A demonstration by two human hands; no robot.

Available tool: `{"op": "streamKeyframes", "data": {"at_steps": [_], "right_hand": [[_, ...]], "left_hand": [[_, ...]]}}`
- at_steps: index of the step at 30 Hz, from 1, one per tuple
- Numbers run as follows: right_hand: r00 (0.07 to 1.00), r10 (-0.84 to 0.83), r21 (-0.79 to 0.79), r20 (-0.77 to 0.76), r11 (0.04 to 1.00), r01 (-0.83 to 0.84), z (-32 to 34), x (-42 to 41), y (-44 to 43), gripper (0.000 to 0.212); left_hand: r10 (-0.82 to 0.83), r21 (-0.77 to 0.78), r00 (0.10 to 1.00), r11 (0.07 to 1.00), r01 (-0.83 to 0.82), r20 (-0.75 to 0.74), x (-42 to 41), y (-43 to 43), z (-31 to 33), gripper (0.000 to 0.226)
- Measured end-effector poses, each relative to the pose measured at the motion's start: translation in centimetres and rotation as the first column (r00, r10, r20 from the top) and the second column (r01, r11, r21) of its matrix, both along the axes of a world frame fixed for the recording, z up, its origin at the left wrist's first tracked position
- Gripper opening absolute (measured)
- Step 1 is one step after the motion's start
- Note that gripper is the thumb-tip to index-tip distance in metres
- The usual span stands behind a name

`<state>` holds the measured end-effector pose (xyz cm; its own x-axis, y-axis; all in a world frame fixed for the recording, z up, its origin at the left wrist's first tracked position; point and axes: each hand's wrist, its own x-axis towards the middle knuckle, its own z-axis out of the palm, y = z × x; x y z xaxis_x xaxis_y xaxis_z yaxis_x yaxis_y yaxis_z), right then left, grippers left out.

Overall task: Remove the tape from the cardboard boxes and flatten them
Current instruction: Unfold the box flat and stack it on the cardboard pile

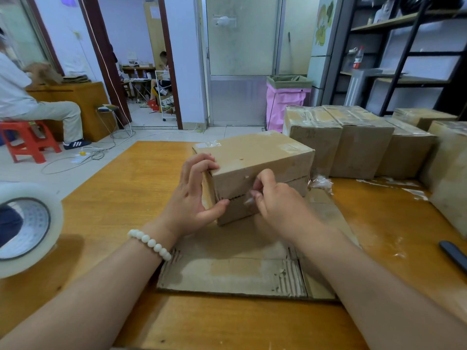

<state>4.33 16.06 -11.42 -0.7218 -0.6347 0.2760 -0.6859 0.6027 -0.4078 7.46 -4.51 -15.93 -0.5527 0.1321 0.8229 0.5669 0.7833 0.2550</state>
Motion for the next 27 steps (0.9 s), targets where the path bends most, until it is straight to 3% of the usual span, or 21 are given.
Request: {"op": "streamKeyframes", "data": {"at_steps": [4,7,12,20,27], "right_hand": [[0.994,-0.031,-0.111,0.105,0.993,0.042,-0.3,-0.1,0.1,0.008],[0.993,-0.012,-0.209,0.118,0.977,0.037,-0.4,0.0,0.3,0.021],[0.994,-0.065,-0.045,0.086,0.997,0.069,0.1,0.5,0.3,0.048],[0.993,-0.112,-0.018,0.029,0.993,0.113,-0.1,0.6,0.1,0.024],[0.976,-0.134,-0.177,0.170,0.971,0.164,-1.3,-0.5,-0.5,0.018]], "left_hand": [[0.001,0.007,1.000,1.000,-0.001,0.002,0.0,0.0,0.0,0.052],[-0.001,0.014,1.000,1.000,0.001,0.001,0.0,0.0,0.0,0.053],[0.001,0.006,1.000,1.000,-0.001,-0.013,-0.1,-0.1,-0.1,0.054],[-0.001,0.011,1.000,1.000,0.001,-0.006,0.0,0.0,0.0,0.053],[0.002,0.006,1.000,1.000,-0.002,-0.009,-0.1,0.0,-0.1,0.054]]}}
